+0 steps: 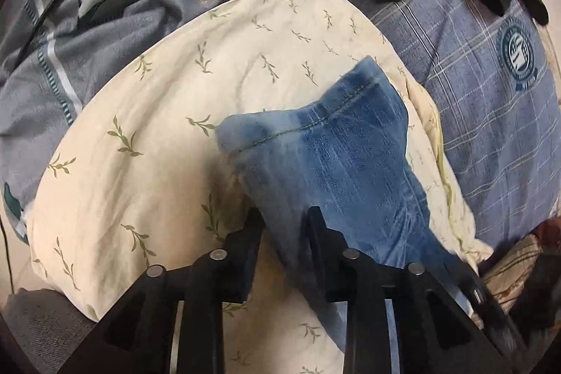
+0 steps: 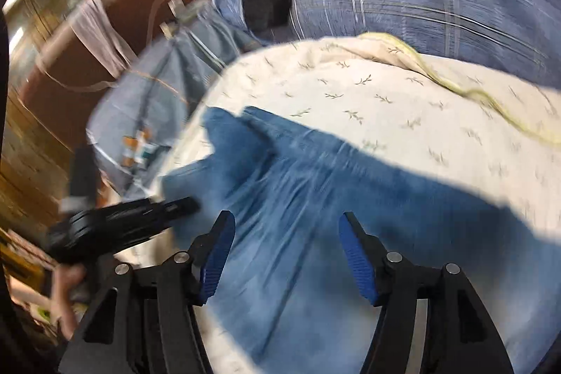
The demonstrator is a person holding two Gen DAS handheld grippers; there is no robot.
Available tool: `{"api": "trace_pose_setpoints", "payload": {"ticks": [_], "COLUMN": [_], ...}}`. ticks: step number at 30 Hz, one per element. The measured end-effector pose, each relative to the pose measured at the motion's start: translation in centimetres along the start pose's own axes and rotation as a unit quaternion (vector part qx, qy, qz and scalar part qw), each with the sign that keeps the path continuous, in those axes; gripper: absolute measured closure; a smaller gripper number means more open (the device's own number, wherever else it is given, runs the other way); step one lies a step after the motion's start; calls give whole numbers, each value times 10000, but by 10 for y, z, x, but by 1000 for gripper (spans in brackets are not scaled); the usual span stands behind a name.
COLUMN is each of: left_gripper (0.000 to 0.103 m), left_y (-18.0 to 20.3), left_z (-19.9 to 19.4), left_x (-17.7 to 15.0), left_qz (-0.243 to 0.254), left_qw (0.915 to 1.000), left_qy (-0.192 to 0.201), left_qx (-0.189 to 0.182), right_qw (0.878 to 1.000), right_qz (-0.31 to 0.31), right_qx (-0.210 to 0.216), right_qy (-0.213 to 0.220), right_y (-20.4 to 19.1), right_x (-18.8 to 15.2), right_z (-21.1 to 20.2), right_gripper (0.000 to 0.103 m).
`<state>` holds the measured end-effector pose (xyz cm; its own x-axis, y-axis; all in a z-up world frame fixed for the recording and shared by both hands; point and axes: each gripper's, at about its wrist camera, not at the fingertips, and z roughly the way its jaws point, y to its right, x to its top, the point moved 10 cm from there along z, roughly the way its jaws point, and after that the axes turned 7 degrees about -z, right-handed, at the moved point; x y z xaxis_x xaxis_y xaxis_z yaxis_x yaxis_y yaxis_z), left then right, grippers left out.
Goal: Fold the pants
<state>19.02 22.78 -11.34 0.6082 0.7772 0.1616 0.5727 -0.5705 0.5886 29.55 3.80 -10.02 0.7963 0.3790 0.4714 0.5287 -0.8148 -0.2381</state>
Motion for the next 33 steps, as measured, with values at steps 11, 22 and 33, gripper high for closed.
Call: {"api": "trace_pose_setpoints", "payload": {"ticks": [11,22,33], "left_gripper": [91,98,90], "left_y": [-7,19,1], "left_z": [-12,-47,-2], "left_x": [1,11,7], "left_qz": [66,270,330], "left_qw": [9998,9929,9974], "left_qy": [136,804,547], "left_qx": [-94,-838,334], "right_qw": [9903,9920,9951], "right_qz": [-826,-502,114], "right_qx": [-712,-1061,-969], "right_qy": [-855,458,-132], "right_y": [3,13,31], "right_x": [2,53,21], "right_z": [62,-24,37], "right_gripper": [77,101,67]}}
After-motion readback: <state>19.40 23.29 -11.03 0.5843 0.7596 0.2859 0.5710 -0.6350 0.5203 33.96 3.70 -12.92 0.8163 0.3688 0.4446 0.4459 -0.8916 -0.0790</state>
